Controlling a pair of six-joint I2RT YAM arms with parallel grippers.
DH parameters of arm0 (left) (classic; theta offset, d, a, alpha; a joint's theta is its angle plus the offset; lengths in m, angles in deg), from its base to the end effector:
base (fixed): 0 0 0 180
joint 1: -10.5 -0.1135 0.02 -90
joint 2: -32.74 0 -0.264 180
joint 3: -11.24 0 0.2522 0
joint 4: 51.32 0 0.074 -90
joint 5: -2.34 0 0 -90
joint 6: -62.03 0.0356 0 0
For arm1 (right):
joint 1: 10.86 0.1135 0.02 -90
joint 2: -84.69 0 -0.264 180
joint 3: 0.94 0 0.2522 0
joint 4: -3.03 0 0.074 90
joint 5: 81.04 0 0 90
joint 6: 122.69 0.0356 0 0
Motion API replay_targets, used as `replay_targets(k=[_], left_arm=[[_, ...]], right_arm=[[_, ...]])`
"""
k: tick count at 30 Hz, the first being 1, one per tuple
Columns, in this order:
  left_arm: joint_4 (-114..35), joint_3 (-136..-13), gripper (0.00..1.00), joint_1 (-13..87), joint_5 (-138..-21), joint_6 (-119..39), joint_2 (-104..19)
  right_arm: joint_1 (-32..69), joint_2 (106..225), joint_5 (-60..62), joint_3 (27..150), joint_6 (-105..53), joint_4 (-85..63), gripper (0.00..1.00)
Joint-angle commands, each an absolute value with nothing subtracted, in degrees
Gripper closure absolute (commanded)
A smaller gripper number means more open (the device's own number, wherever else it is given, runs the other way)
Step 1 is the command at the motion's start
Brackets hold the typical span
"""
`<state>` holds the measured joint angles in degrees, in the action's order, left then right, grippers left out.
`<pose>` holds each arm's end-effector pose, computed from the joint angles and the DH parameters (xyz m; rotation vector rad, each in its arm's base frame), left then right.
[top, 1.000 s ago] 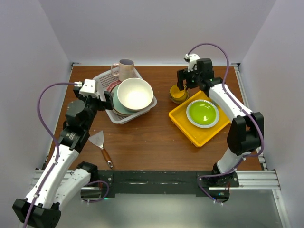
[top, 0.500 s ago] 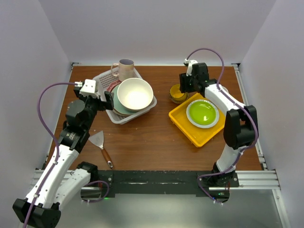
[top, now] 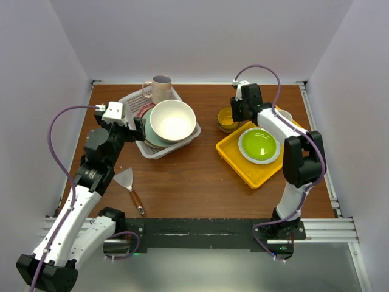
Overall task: Place the mixed dishes into the plastic bin
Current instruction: Pick up the cup at the center of the board.
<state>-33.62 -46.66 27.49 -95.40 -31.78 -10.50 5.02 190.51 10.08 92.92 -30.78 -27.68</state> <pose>0.1743 -0.0482 0.3524 0.0828 1.6239 -0.1698 0.4035 0.1141 0.2410 -0.2722 2.3031 0.1348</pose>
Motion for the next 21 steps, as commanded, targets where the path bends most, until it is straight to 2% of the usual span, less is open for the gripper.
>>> replay_targets(k=[1,7,13,14,17,21], left_arm=[[-36.33,-46.46,0.0,27.29,-94.95,-31.31,-9.88],[-36.42,-46.46,0.0,27.29,-94.95,-31.31,-9.8],[-36.42,-46.29,0.0,27.29,-94.69,-31.31,-9.8],[-36.42,-46.37,0.0,27.29,-94.77,-31.31,-9.8],[-36.42,-46.29,0.0,27.29,-94.6,-31.31,-9.8],[-36.42,-46.29,0.0,27.29,-94.69,-31.4,-9.8]], right_arm=[[5.31,189.8,13.35,92.63,-31.81,-24.79,0.67],[5.57,188.49,13.79,92.37,-32.34,-24.35,0.83],[5.57,185.77,13.79,91.31,-34.53,-22.78,0.91],[5.66,185.5,13.79,91.23,-34.62,-22.42,0.96],[5.66,184.62,13.09,91.31,-34.97,-22.68,1.0],[5.57,182.78,13.0,91.31,-35.5,-21.89,1.0]])
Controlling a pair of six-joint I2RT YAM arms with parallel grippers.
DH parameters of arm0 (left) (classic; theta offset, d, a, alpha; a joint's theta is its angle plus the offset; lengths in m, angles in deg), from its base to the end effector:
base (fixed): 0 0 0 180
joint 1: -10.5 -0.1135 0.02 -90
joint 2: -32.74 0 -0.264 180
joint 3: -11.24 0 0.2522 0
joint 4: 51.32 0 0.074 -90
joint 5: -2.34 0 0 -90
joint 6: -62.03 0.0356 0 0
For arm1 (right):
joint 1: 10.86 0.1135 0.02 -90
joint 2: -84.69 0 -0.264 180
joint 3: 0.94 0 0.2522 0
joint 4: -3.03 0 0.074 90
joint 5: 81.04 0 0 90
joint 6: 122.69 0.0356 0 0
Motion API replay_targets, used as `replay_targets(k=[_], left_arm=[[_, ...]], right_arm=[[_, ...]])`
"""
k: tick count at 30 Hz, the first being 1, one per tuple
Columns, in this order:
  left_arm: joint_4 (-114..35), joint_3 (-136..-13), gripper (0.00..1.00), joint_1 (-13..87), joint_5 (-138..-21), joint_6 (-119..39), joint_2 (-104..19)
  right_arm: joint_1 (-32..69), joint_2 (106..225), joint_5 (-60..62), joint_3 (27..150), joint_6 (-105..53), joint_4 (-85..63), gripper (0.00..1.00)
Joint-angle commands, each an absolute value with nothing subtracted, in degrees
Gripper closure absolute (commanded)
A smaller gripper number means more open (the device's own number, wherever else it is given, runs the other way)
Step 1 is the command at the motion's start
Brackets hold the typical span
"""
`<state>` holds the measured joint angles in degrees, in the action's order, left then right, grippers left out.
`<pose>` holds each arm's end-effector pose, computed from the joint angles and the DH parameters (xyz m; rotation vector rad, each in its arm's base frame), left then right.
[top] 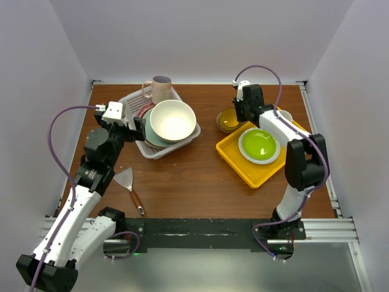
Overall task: Place the mixed dishes into the plastic bin
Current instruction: Pick up the cup at the center of the board.
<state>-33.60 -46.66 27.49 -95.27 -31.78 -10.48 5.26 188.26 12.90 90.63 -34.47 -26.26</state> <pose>0.1742 -0.0483 0.3524 0.0846 1.6239 -0.1717 0.3954 0.1117 0.2454 -0.3210 2.2673 0.0512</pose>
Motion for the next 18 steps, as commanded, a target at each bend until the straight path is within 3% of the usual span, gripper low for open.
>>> replay_targets(k=[1,18], left_arm=[[-36.42,-46.29,0.0,27.29,-94.6,-31.4,-9.88],[-36.42,-46.29,0.0,27.29,-94.69,-31.4,-9.88]], right_arm=[[5.57,182.43,13.0,91.31,-35.76,-21.81,1.0],[5.57,176.27,9.23,93.95,-36.55,-23.03,1.0]])
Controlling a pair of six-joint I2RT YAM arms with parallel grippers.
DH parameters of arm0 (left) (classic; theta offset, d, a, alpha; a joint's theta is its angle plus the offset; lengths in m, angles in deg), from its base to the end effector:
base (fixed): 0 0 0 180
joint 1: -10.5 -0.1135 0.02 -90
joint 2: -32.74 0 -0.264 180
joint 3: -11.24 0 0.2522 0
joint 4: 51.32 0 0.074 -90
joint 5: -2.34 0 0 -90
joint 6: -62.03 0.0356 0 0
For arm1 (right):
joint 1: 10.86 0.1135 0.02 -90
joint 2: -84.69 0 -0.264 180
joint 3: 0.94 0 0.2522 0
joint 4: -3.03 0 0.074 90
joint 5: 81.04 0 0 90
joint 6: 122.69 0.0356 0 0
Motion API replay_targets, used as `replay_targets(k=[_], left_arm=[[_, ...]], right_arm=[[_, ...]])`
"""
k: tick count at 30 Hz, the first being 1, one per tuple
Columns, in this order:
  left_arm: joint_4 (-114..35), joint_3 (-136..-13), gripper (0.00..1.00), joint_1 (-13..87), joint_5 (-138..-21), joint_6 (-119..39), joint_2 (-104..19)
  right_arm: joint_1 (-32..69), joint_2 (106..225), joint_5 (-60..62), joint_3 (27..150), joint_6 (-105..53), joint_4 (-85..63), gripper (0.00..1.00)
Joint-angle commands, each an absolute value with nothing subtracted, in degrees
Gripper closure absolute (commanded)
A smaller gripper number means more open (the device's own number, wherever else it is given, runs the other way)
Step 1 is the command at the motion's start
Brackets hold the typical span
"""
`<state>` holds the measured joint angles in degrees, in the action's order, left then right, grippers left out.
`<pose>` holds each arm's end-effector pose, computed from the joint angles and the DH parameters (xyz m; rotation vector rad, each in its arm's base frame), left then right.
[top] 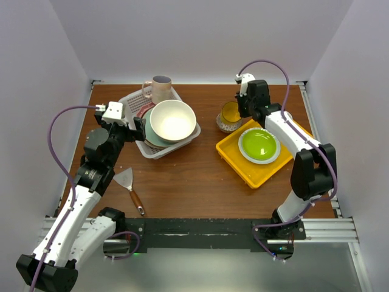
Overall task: Place the mixed dishes into the plastic bin
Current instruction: Pick up the cup at the center of the board, then place the cup in the plastic bin.
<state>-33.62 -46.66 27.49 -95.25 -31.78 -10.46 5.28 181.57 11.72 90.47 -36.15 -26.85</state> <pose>0.1741 -0.0483 0.3525 0.0847 1.6232 -0.1721 0.3771 0.1073 0.2882 -0.3455 2.1604 0.0724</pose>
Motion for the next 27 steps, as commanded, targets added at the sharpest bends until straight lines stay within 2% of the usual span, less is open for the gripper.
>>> replay_targets(k=[1,16,27], left_arm=[[-36.33,-46.29,0.0,27.29,-94.69,-31.4,-9.88],[-36.42,-46.29,0.0,27.29,-94.86,-31.4,-9.71],[-36.42,-46.2,0.0,27.29,-94.86,-31.49,-9.71]], right_arm=[[5.66,175.83,9.14,93.86,-36.56,-23.03,1.0],[6.98,169.33,-6.76,97.99,-36.99,-26.55,1.0],[11.9,168.18,-11.08,102.38,-37.79,-29.89,1.0]])
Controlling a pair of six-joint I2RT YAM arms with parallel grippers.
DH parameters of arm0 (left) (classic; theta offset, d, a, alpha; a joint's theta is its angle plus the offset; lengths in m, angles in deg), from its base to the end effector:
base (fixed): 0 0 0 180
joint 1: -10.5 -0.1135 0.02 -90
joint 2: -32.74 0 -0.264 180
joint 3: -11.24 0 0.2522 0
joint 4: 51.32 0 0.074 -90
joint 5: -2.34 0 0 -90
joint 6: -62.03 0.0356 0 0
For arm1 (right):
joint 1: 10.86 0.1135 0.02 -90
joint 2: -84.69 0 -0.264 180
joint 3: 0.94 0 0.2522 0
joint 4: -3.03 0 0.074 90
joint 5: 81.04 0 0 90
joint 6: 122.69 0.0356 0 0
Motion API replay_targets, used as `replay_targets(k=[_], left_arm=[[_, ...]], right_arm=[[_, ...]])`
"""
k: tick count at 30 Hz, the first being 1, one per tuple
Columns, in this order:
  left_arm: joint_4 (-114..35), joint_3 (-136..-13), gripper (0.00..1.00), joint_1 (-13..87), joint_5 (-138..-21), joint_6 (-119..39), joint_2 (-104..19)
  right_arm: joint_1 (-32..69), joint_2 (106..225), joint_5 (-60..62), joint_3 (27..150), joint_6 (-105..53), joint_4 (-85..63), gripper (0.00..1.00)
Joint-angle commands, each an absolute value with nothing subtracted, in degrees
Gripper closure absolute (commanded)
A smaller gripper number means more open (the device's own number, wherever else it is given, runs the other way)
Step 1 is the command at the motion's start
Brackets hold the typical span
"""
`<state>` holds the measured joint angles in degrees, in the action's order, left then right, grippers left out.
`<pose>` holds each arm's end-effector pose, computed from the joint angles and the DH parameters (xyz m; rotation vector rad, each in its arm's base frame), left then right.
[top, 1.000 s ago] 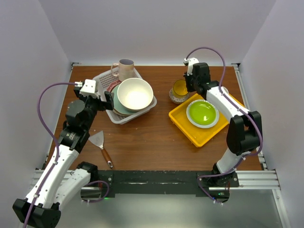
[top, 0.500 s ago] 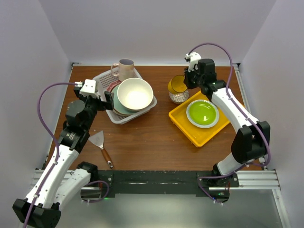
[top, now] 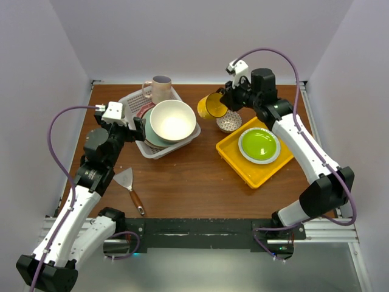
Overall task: Place the mixed dishes into the plastic bin
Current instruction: Place the cup in the plastic bin.
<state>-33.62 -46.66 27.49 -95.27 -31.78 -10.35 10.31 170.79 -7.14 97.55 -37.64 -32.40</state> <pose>0.1737 -0.0481 0.3528 0.0842 1.6213 -0.1721 0.3209 0.1349 0.3887 -0.6267 1.8835 0.4611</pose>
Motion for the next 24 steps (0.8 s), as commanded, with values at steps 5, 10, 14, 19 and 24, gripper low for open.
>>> replay_targets(k=[5,10,14,19,24], left_arm=[[-36.51,-46.2,0.0,27.29,-94.86,-31.4,-9.8],[-36.51,-46.11,0.0,27.29,-95.04,-31.4,-9.97],[-36.6,-46.02,0.0,27.29,-94.95,-31.31,-9.97],[-36.68,-45.93,0.0,27.29,-95.13,-31.31,-10.06],[-36.6,-45.85,0.0,27.29,-95.48,-31.13,-9.97]], right_arm=[[15.32,169.06,-12.22,104.23,-38.58,-31.29,1.0],[17.52,171.34,-15.46,107.12,-37.35,-31.56,1.0],[19.02,173.8,-17.93,109.68,-35.25,-31.65,1.0],[21.39,176.79,-18.47,111.09,-33.66,-30.77,1.0],[21.83,180.13,-17.5,112.84,-33.13,-30.42,1.0]])
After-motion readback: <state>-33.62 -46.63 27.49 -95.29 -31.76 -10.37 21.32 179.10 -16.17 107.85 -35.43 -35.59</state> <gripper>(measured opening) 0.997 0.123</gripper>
